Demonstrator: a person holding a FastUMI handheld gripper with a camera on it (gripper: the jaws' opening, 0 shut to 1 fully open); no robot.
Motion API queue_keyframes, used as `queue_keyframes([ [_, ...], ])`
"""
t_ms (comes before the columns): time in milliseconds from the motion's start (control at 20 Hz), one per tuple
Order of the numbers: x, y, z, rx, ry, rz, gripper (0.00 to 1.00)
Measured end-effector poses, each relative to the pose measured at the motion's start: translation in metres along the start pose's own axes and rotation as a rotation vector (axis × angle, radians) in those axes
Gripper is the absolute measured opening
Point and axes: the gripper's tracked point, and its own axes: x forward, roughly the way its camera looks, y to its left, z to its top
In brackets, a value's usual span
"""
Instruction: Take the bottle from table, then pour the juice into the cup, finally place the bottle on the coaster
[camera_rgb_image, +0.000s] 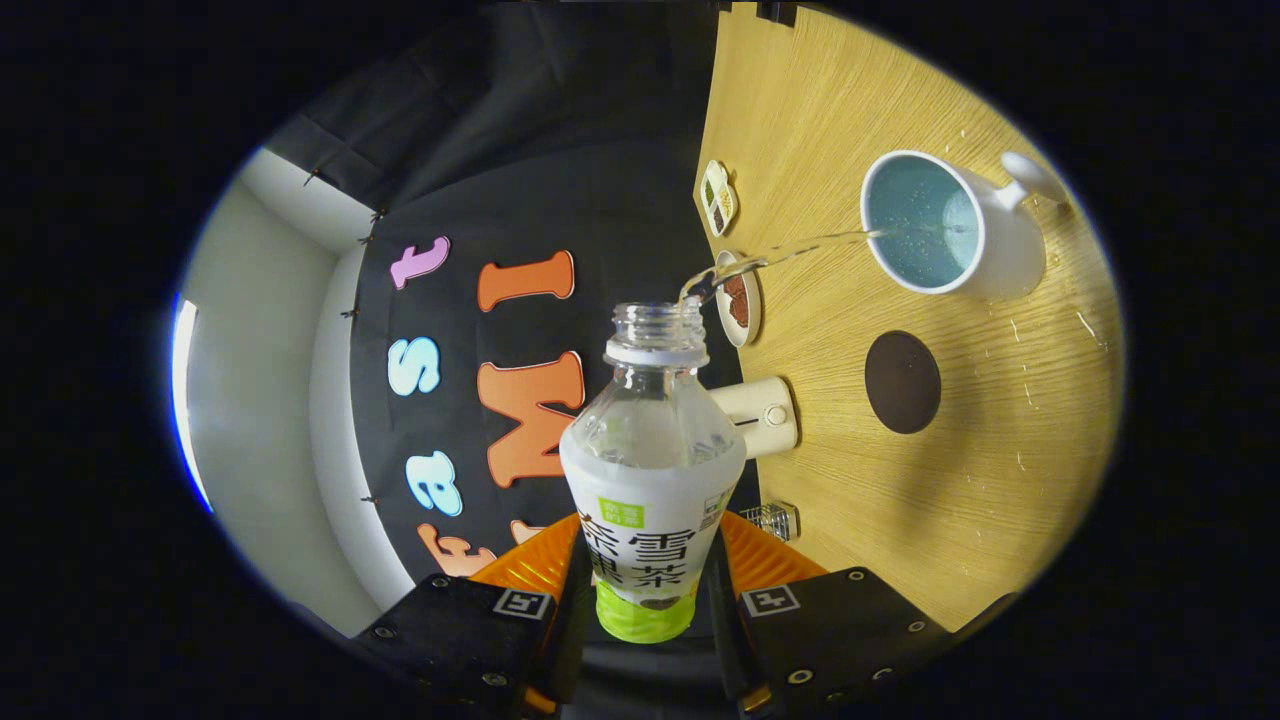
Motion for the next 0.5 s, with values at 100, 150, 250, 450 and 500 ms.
queue_keyframes([
  [100, -0.0002, 0.0004, 0.0000, 0.006, -0.002, 0.003, 0.55],
  [150, -0.0002, 0.0008, 0.0001, 0.009, -0.004, 0.001, 0.55],
  [250, -0.0006, 0.0013, 0.0008, 0.016, -0.006, 0.000, 0.55],
  [450, 0.0006, 0.0031, -0.0015, 0.041, -0.008, 0.006, 0.55],
  [500, 0.0016, 0.0023, -0.0026, 0.046, -0.006, 0.007, 0.55],
])
